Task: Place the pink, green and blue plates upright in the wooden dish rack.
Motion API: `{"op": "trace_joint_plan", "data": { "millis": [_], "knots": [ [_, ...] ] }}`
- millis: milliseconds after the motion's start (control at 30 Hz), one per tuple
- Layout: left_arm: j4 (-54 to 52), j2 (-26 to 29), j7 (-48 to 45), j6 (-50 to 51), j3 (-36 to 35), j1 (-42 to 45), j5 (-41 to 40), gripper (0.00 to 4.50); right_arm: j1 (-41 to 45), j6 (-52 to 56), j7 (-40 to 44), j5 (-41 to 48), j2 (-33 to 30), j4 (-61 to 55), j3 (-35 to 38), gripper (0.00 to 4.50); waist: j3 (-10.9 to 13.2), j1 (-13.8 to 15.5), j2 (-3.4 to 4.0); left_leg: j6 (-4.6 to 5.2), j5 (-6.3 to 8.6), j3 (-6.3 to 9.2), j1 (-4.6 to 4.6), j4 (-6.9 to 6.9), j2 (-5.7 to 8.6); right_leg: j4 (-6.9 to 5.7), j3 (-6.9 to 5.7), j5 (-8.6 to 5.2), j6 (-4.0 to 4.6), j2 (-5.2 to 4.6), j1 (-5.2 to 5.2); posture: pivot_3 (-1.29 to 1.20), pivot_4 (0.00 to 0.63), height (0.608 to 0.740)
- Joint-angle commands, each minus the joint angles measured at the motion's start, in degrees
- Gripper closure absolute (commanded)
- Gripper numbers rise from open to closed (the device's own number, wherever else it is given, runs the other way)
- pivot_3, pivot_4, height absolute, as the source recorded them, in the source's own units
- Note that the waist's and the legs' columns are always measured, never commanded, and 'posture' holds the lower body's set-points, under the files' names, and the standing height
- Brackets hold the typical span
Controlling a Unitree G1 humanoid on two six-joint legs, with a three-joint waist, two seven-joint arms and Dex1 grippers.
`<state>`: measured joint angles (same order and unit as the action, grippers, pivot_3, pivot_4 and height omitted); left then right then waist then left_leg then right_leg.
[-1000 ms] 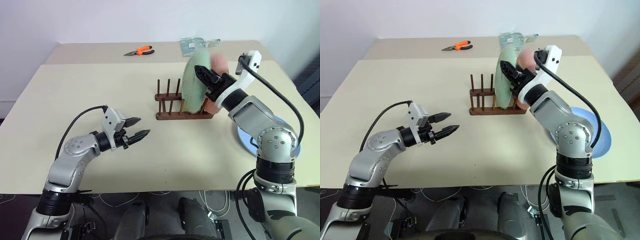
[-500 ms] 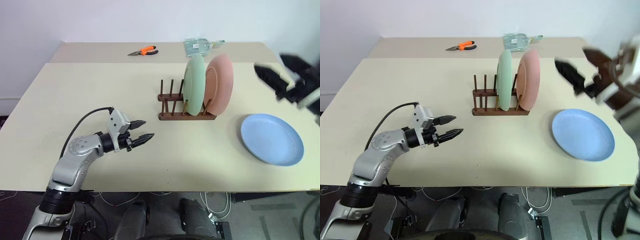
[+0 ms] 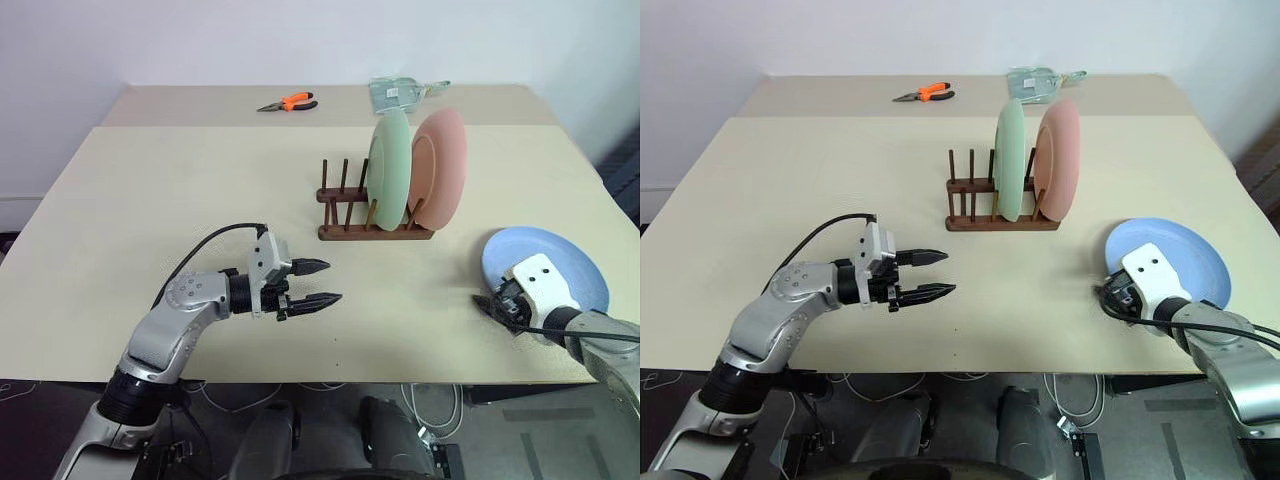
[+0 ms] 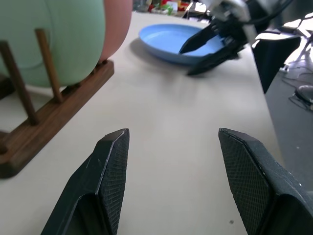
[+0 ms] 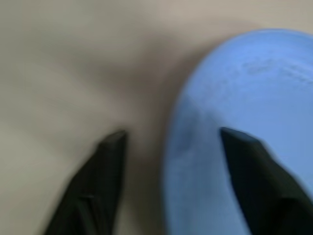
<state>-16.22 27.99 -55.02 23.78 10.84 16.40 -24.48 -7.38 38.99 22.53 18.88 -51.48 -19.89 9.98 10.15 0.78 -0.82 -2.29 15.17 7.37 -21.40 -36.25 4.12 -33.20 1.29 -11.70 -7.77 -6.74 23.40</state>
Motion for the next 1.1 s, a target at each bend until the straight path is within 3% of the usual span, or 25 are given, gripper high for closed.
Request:
{"op": "trace_joint_plan", "data": {
  "millis": [33, 100, 233, 300, 367, 400, 500, 567, 633, 733, 867, 1100],
  "knots": [
    [-1.0, -0.5, 0.0, -0.9, 0.5, 0.0, 0.0, 1.53, 1.4, 0.3, -1.4, -3.1, 1.2, 1.3, 1.3, 3.47, 0.0, 0.0, -0.02, 0.0, 0.0, 0.01, 0.0, 0.0, 0.0, 0.0, -0.01, 0.0, 0.0, 0.0, 0.0, 0.0, 0.15, 0.74],
    [-0.4, -0.5, -0.1, -1.6, 0.5, -0.2, 0.4, 1.53, 2.6, 1.5, -1.2, -1.8, 2.6, 0.7, 3.2, 4.48, 0.0, -0.1, -0.06, 0.0, 0.0, 0.01, -0.01, 0.0, 0.01, 0.0, 0.0, 0.0, 0.0, 0.0, 0.0, 0.0, 0.15, 0.74],
    [2.8, -0.1, -0.9, -4.3, 0.1, -0.5, 1.7, 1.53, 7.3, 1.6, -1.6, 0.7, 5.1, -2.1, 8.9, 4.48, 0.0, -0.2, -0.02, 0.0, 0.0, 0.04, 0.03, 0.01, -0.03, -0.02, -0.01, 0.0, -0.01, 0.07, -0.01, 0.0, 0.15, 0.74],
    [5.9, -0.1, -0.8, -6.3, -0.8, -0.2, 2.6, 1.53, 13.8, 0.4, -3.3, 3.7, 7.3, -3.1, 13.8, 4.48, 0.1, -0.4, 0.04, 0.0, 0.0, 0.02, 0.02, 0.01, -0.02, -0.02, 0.0, 0.0, -0.01, 0.06, 0.01, 0.0, 0.15, 0.74],
    [9.4, -0.4, 0.1, -9.1, -2.2, 0.2, 3.7, 1.53, 23.0, 1.9, -4.7, 11.4, 9.8, -4.8, 19.0, 4.48, 0.1, -0.6, 0.21, 0.0, 0.0, -0.01, 0.03, 0.0, -0.02, -0.03, 0.02, 0.02, 0.0, 0.06, 0.02, 0.0, 0.15, 0.74],
    [11.3, -0.6, 1.1, -10.5, -3.3, 0.3, 4.1, 1.53, 29.1, 3.5, -6.1, 19.7, 11.8, -6.4, 21.4, 4.48, 0.1, -0.7, 0.27, 0.01, 0.0, -0.01, 0.03, 0.0, -0.02, -0.04, 0.03, 0.02, 0.0, 0.06, 0.03, 0.0, 0.15, 0.74],
    [14.1, -0.7, 2.1, -13.2, -4.9, 0.2, 4.9, 1.53, 39.2, 7.5, -9.5, 34.8, 15.1, -8.7, 24.3, 4.48, 0.1, -0.5, 0.25, 0.01, -0.01, 0.16, 0.02, 0.09, -0.05, -0.07, -0.07, 0.07, 0.01, 0.1, 0.06, 0.0, 0.15, 0.74],
    [15.4, -0.2, 2.4, -14.8, -5.8, -0.4, 5.7, 1.53, 44.8, 8.4, -12.1, 43.6, 16.8, -9.4, 23.3, 4.48, 0.0, -0.1, 0.02, 0.0, 0.0, 0.41, 0.0, 0.23, -0.08, -0.06, -0.27, 0.2, -0.01, 0.16, 0.04, 0.0, 0.15, 0.74],
    [16.2, 0.4, 3.2, -15.8, -7.3, -1.5, 6.1, 1.53, 52.0, 7.5, -15.6, 54.3, 22.5, -10.1, 17.7, 4.48, 0.0, -0.2, 0.04, 0.0, 0.0, 0.46, -0.03, 0.22, -0.04, -0.01, -0.31, 0.2, -0.02, 0.1, 0.02, 0.0, 0.15, 0.74],
    [16.3, 0.7, 3.9, -16.0, -8.4, -2.1, 6.1, 1.53, 57.0, 5.9, -21.7, 61.9, 30.0, -9.0, 12.0, 4.48, 0.1, -0.7, 0.12, 0.0, 0.0, 0.42, -0.03, 0.19, -0.02, -0.03, -0.15, 0.17, 0.04, -0.02, 0.11, 0.0, 0.15, 0.74],
    [12.5, 0.9, 5.5, -13.7, -8.9, -3.2, 6.0, 1.53, 57.9, 3.6, -32.2, 63.6, 42.1, -4.0, 4.1, 4.48, 0.0, -1.1, 0.11, -0.01, 0.0, 0.48, 0.03, 0.17, -0.03, -0.17, -0.17, 0.2, 0.03, 0.05, 0.11, 0.0, 0.15, 0.74],
    [3.9, 0.5, 9.2, -6.8, -8.6, -3.8, 4.6, 1.53, 54.3, 1.6, -36.9, 59.1, 46.8, 1.2, 0.0, 4.48, 0.0, -1.6, 0.14, -0.05, -0.03, 0.41, -0.04, 0.22, 0.05, -0.23, -0.16, 0.24, -0.02, 0.06, 0.25, 0.0, 0.15, 0.74]
  ]
}}
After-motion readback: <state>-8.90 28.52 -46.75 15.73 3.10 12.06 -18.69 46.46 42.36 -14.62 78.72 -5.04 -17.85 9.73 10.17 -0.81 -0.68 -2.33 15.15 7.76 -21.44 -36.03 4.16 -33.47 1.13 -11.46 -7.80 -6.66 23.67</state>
